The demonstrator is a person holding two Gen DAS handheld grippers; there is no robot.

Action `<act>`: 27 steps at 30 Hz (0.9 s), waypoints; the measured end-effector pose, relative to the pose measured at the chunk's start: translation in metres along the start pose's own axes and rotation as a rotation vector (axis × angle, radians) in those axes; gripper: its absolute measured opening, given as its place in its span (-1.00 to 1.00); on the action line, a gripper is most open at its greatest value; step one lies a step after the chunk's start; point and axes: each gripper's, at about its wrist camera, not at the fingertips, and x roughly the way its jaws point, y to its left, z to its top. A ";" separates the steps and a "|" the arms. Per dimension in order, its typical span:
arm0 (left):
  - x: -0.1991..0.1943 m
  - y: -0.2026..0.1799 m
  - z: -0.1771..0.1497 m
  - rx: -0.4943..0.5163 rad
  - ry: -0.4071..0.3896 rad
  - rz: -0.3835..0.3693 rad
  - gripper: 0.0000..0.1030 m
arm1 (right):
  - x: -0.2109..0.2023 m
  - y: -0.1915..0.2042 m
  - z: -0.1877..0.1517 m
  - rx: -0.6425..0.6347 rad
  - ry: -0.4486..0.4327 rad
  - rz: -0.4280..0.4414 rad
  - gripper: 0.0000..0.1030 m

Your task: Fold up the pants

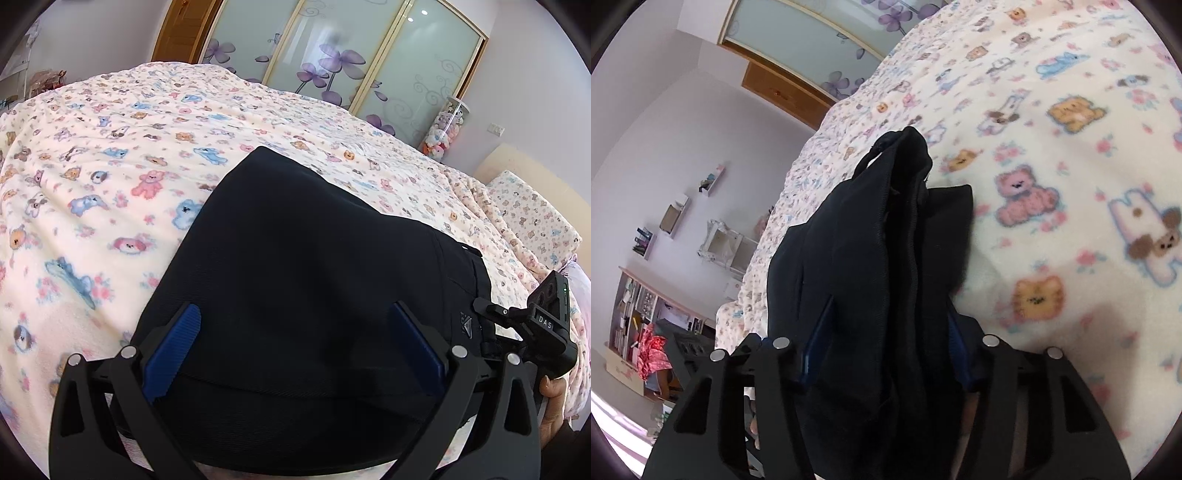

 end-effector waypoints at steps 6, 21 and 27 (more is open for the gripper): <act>0.000 0.000 -0.001 -0.003 0.000 -0.002 0.96 | 0.005 0.000 0.001 0.017 0.007 -0.019 0.14; -0.028 0.040 0.017 -0.225 -0.083 -0.137 0.96 | -0.004 0.126 -0.027 -0.514 -0.116 -0.169 -0.30; -0.013 0.082 0.062 -0.289 0.052 -0.175 0.96 | -0.004 0.088 -0.013 -0.366 -0.083 -0.151 -0.30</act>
